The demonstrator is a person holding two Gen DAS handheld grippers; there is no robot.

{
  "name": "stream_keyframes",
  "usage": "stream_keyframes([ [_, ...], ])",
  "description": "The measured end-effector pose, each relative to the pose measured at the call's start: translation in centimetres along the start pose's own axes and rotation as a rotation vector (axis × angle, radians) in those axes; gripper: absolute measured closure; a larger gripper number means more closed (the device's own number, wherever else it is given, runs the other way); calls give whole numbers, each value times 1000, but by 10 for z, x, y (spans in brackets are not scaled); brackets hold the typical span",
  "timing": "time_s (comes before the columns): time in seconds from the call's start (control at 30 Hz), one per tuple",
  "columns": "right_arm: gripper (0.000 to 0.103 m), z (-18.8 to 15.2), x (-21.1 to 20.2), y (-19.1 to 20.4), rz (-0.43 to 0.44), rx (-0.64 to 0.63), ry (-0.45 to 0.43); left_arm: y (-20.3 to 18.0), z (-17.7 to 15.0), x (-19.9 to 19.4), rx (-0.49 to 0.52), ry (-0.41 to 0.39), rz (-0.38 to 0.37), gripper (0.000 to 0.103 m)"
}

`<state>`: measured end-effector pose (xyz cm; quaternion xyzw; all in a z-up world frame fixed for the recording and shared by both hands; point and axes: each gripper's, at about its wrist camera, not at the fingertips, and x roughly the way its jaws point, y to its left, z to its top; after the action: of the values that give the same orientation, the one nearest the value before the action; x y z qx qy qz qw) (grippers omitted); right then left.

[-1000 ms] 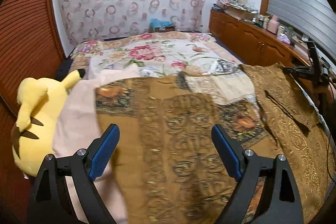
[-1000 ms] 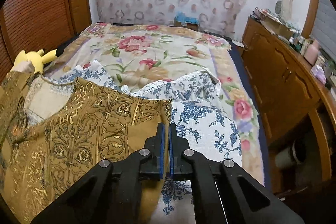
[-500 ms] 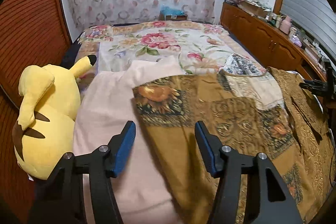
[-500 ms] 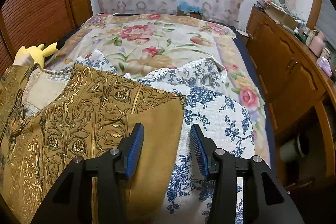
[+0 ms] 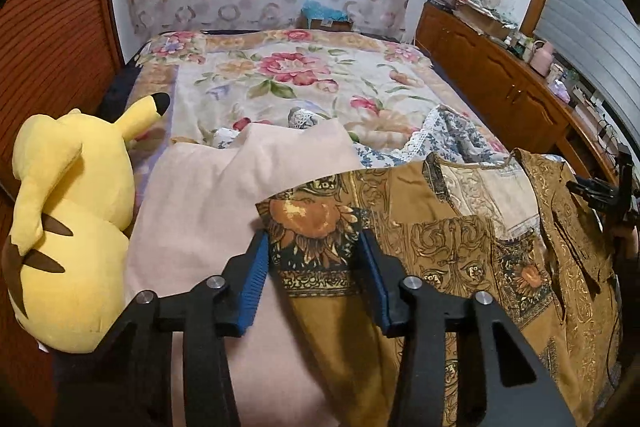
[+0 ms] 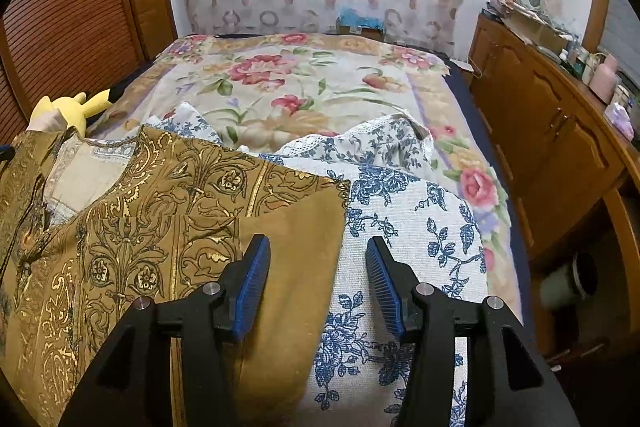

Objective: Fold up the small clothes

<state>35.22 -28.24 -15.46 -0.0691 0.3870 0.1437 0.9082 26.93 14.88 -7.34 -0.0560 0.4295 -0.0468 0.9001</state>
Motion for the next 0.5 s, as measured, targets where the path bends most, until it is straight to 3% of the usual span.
stream_keyframes([
  [0.1,51,0,0,1,-1,0,1,-1,-2,-1,2,0,-2,68],
  [0.2,51,0,0,1,-3,-2,0,-6,-3,-7,24,-28,-5,96],
  [0.27,52,1,-1,2,-1,-4,12,-18,-4,-18,63,-51,-39,97],
  [0.3,58,2,-2,3,9,-5,25,-25,-4,-24,84,-55,-40,97],
  [0.37,90,6,-4,10,43,-26,39,-40,-6,-37,123,-79,-39,97],
  [0.43,99,6,-12,22,16,-76,26,-49,-8,-50,138,-104,-50,97],
  [0.5,100,4,-27,29,38,-81,-12,-55,-11,-64,146,-133,-57,97],
])
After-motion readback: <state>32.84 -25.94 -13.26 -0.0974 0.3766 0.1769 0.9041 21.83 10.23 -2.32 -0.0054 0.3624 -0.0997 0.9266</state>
